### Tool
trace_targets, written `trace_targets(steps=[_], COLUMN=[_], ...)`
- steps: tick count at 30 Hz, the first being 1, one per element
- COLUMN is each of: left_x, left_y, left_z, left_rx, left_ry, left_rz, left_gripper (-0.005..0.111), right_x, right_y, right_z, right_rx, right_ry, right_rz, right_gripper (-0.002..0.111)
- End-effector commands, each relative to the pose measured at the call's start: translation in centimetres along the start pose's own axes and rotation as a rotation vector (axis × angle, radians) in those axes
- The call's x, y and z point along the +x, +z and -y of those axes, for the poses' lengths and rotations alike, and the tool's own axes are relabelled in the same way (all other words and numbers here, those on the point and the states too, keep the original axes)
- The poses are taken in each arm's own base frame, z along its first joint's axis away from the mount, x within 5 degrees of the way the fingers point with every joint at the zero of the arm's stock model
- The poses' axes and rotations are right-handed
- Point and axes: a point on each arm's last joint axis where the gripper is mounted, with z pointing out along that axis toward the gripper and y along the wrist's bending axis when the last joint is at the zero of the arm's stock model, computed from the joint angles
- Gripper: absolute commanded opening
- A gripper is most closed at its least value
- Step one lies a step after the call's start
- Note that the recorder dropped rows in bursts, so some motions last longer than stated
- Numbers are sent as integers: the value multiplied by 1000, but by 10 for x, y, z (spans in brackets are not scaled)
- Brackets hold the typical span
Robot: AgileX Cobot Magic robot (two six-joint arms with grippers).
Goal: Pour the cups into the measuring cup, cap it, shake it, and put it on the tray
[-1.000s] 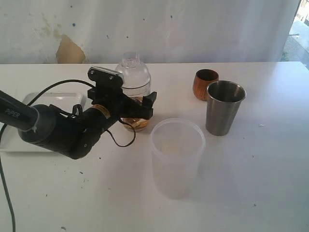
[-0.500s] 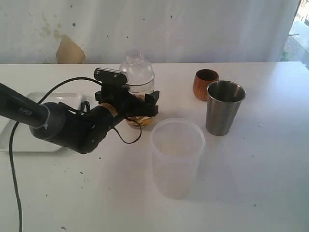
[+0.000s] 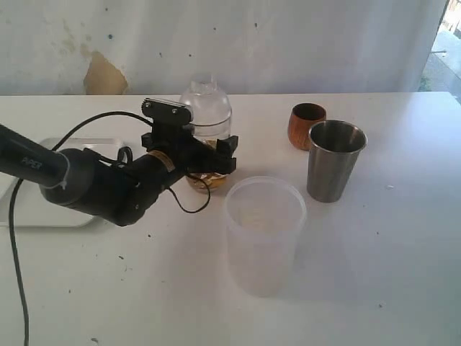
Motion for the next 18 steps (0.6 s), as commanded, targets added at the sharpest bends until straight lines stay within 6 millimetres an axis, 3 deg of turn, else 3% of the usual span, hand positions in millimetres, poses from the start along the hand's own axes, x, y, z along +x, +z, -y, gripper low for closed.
trace_targets(steps=[1, 8, 10, 13, 16, 18], left_x=[-63, -117, -124, -133, -152, -158], left_y=[-14, -47, -55, -68, -86, -95], left_z=[-2, 2, 6, 13, -11, -12], left_rx=[-55, -64, -30, 28, -92, -77], left_ry=[-7, -10, -72, 99, -110, -173], left_rz=[236, 305, 193, 77, 147, 188], left_gripper=[1, 0, 0, 0, 0, 0], right_x=[0, 0, 0, 0, 0, 0], right_y=[0, 0, 0, 0, 0, 0], right_z=[0, 0, 0, 0, 0, 0], right_rx=[4, 4, 4, 4, 4, 4], right_ry=[4, 4, 4, 4, 4, 4], right_rz=[10, 10, 10, 10, 10, 10], right_gripper=[0, 0, 0, 0, 0, 0])
